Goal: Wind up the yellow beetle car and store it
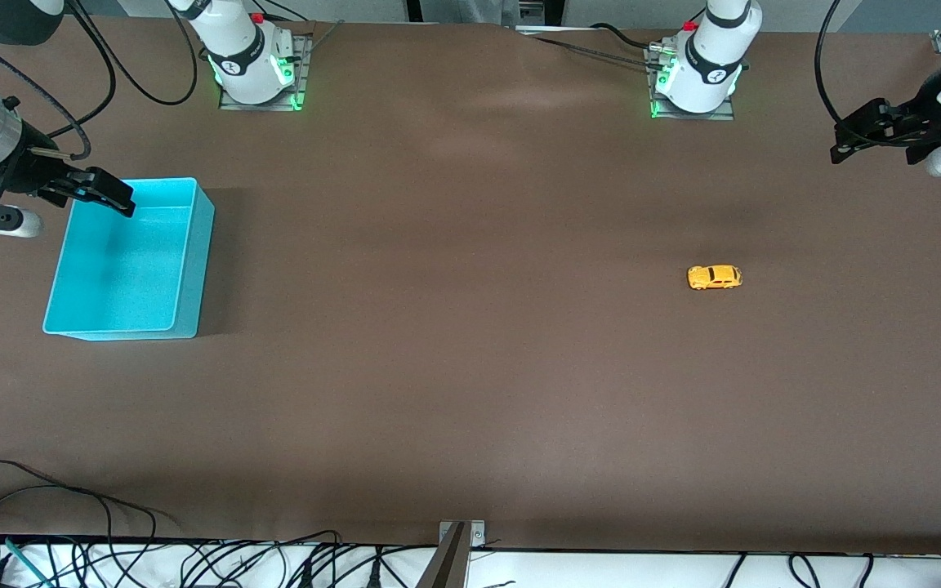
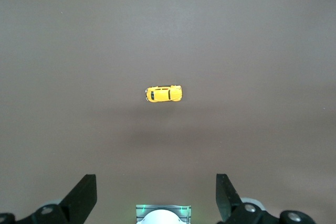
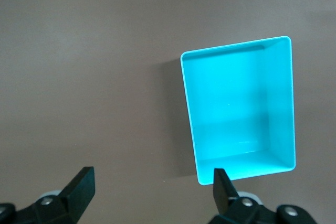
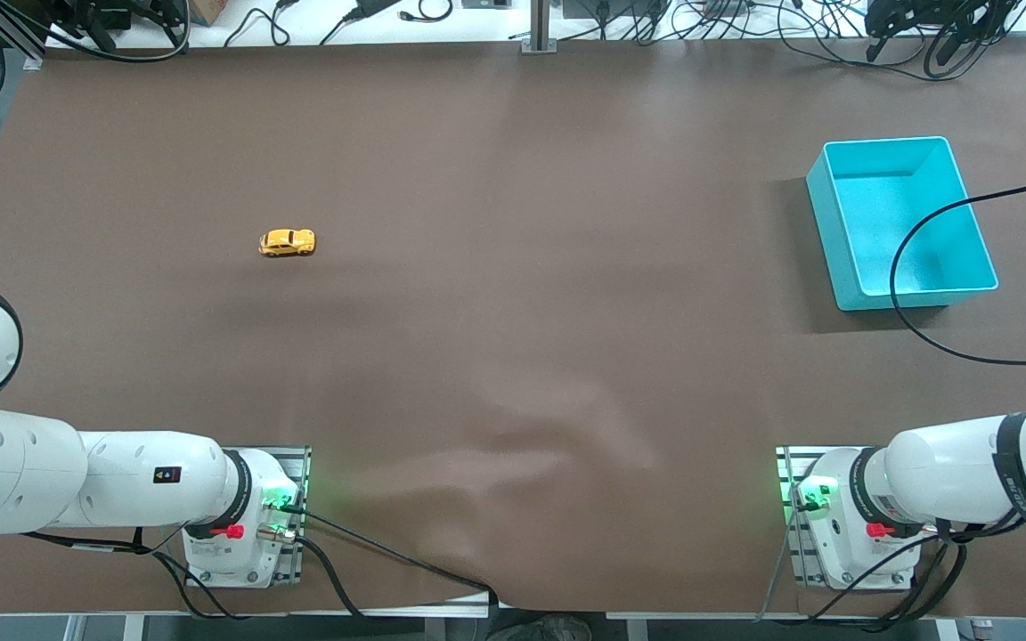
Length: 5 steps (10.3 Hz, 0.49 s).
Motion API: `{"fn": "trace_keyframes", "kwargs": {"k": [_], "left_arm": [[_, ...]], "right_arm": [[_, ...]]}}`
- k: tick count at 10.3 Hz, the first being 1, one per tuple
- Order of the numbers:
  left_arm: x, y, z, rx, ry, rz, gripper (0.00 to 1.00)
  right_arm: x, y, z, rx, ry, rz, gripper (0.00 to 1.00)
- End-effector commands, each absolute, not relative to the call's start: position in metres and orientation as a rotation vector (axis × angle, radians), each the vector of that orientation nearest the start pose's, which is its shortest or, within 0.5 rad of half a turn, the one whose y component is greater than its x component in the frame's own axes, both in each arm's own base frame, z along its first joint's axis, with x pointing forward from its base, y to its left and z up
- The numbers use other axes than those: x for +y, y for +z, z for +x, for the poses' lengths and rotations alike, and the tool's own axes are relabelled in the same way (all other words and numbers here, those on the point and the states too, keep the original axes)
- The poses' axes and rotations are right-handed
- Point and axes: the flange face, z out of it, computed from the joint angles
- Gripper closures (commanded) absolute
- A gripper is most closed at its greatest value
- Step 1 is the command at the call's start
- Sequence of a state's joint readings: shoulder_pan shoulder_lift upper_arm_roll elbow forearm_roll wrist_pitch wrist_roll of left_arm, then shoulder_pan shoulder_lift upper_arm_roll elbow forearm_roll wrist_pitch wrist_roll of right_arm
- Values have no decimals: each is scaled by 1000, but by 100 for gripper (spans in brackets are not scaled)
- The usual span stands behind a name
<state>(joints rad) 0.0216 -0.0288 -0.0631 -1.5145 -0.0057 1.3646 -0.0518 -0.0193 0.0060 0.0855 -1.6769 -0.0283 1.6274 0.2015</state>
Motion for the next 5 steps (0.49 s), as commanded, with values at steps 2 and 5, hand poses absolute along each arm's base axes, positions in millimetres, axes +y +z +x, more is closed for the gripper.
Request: {"fn": "trace_keyframes", "kwargs": {"k": [2,5], "left_arm": [[-23,655,520,-15,177,-3148,0],[-27,656,520,-8,175,-3149,0]], "right_arm": [[29,578,556,249,90,-3170,0],[29,576,558,251,78,-3169,0]]}}
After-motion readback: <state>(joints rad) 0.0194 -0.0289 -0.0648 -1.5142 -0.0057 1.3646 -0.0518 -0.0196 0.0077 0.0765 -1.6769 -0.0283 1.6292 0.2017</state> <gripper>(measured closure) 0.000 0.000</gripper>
